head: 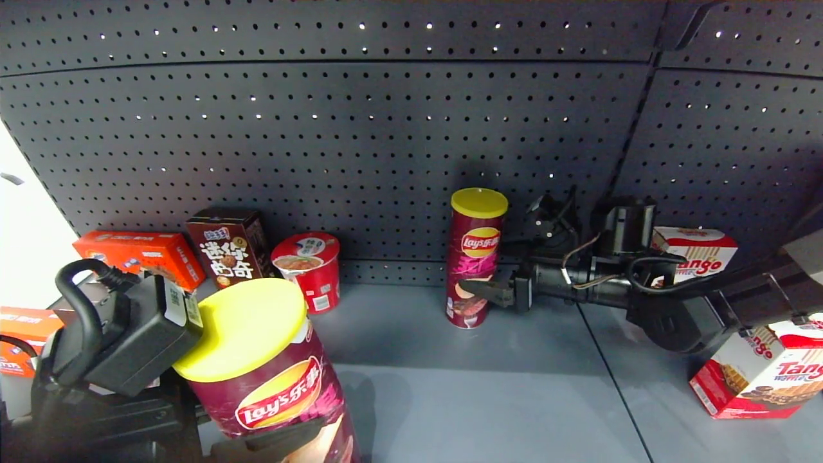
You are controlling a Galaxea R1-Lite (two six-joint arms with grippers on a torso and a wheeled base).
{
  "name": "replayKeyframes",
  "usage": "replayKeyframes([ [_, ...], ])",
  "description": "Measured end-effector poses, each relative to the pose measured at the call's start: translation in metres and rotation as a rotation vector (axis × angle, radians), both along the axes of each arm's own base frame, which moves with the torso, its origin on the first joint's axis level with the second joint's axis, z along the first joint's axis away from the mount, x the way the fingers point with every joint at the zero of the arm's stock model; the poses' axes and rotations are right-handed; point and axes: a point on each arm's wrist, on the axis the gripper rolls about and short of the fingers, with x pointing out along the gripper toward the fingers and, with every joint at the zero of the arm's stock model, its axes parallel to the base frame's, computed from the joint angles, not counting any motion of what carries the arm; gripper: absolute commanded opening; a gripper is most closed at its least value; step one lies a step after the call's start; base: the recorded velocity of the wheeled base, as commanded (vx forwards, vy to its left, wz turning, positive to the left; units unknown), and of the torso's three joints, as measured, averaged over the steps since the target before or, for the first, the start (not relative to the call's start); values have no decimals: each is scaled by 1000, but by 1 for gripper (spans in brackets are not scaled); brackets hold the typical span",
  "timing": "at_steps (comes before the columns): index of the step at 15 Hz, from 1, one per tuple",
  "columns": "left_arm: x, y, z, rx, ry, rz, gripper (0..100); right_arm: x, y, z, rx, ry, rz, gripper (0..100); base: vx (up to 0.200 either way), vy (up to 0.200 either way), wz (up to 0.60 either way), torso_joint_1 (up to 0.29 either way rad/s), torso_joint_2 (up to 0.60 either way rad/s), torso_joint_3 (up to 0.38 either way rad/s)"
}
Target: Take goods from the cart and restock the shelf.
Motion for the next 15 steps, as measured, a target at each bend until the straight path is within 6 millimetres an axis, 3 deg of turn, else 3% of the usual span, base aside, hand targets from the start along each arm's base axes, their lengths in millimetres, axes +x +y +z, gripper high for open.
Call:
replayKeyframes([
  [12, 1, 0, -2, 4, 8, -1, 0, 16, 11, -26, -16, 38, 14, 100, 0, 0, 0, 0, 0, 0],
  [13, 1, 0, -3, 6, 10, -1, 0, 18, 12, -27, -13, 37, 23, 0, 0, 0, 0, 0, 0, 0],
  [15, 1, 0, -3, 7, 12, 1, 0, 18, 17, -28, -9, 29, 35, 0, 0, 0, 0, 0, 0, 0],
])
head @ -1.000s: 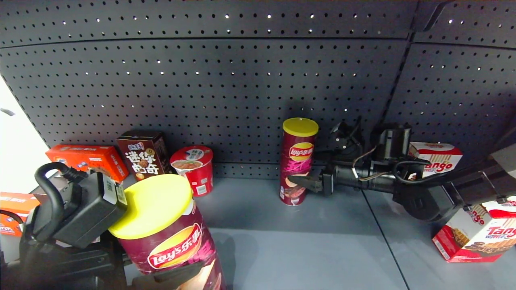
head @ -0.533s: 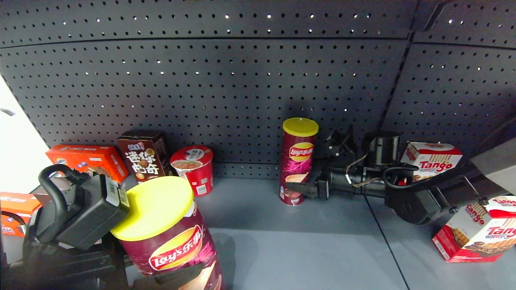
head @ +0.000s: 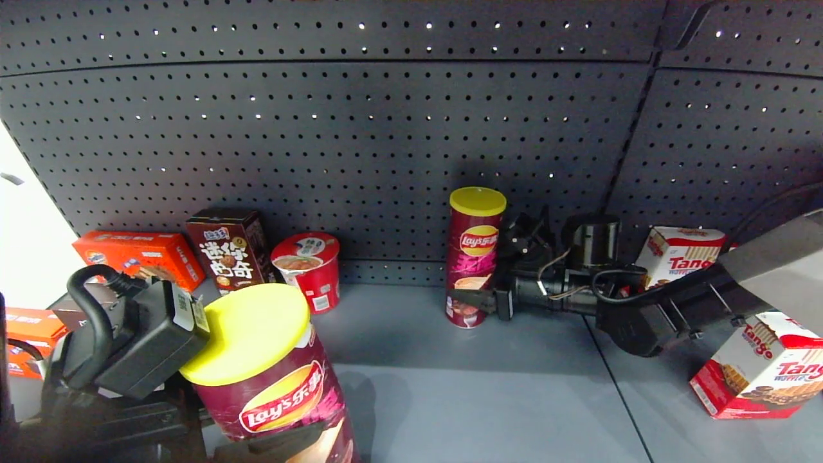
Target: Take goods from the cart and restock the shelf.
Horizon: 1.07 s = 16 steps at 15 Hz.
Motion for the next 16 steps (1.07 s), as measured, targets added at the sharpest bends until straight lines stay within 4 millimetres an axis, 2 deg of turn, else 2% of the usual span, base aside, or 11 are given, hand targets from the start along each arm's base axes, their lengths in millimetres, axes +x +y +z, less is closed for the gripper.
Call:
replayKeyframes([
  [4, -1, 1, -2, 2, 10, 3, 0, -4, 2, 1, -1, 2, 6, 0, 0, 0, 0, 0, 0, 0],
  [6, -1, 2, -4, 4, 15, 10, 0, -15, -1, 5, -4, 9, 11, 0, 0, 0, 0, 0, 0, 0],
  [13, 1, 2, -7, 14, 26, 14, 0, -93, -20, 25, -23, 48, 14, 0, 0, 0, 0, 0, 0, 0],
  [16, 2, 1, -7, 18, 28, 13, 0, -123, -25, 28, -27, 53, 10, 0, 0, 0, 0, 0, 0, 0],
])
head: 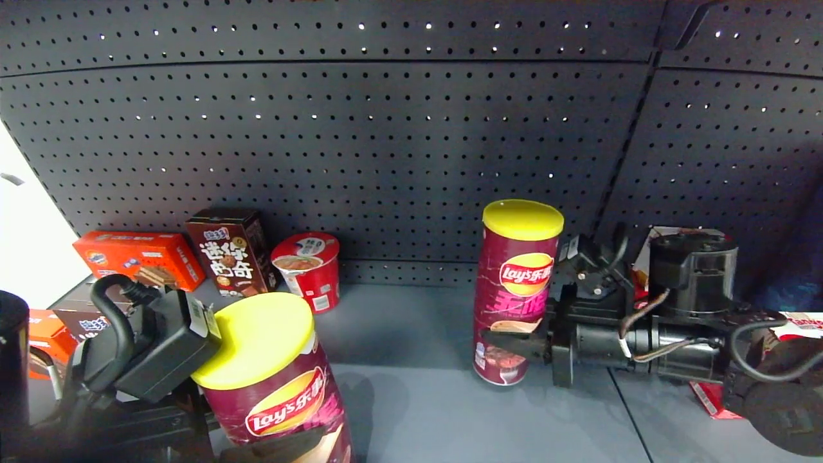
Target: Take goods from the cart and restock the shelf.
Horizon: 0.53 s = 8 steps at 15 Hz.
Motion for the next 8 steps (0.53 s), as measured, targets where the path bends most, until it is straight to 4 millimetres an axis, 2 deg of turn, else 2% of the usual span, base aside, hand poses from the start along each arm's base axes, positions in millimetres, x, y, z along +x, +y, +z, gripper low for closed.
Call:
replayKeyframes([
  [4, 1, -1, -1, 5, 6, 1, 0, -27, 1, 2, 27, -3, 45, 0, 0, 0, 0, 0, 0, 0],
  [8, 5, -3, -3, 12, 15, 4, 0, -40, 2, -2, 41, -18, 74, 0, 0, 0, 0, 0, 0, 0],
])
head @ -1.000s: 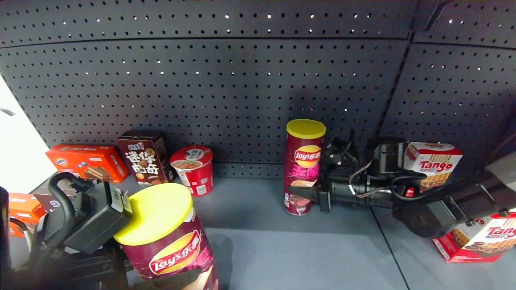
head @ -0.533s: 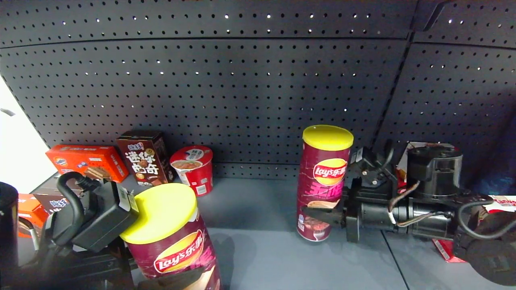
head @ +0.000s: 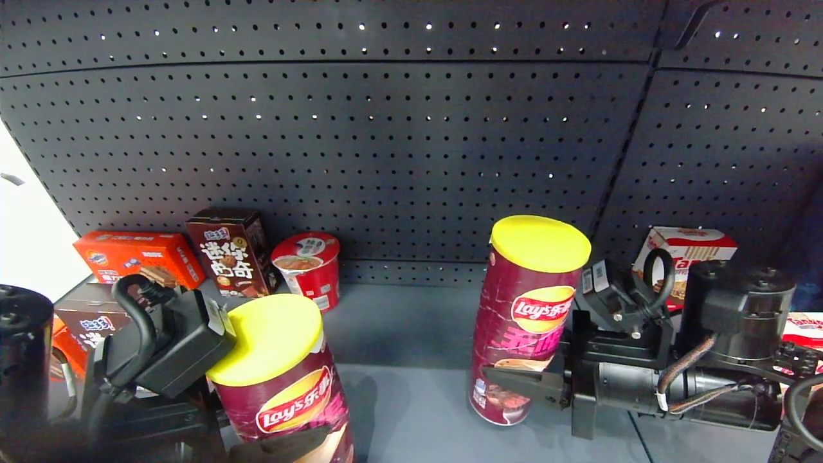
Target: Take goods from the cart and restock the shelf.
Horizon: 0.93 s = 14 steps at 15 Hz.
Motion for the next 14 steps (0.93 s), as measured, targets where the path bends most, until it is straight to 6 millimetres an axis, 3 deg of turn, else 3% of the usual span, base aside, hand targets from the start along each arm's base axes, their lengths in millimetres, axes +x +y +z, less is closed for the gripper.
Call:
replayKeyframes([
  [7, 6, -4, -1, -5, -8, 5, 0, -11, -9, -19, -17, 26, 0, 0, 0, 0, 0, 0, 0, 0],
  [14, 11, -8, 0, 0, -2, 6, 0, -8, -4, -32, -30, 43, 9, 0, 0, 0, 0, 0, 0, 0],
])
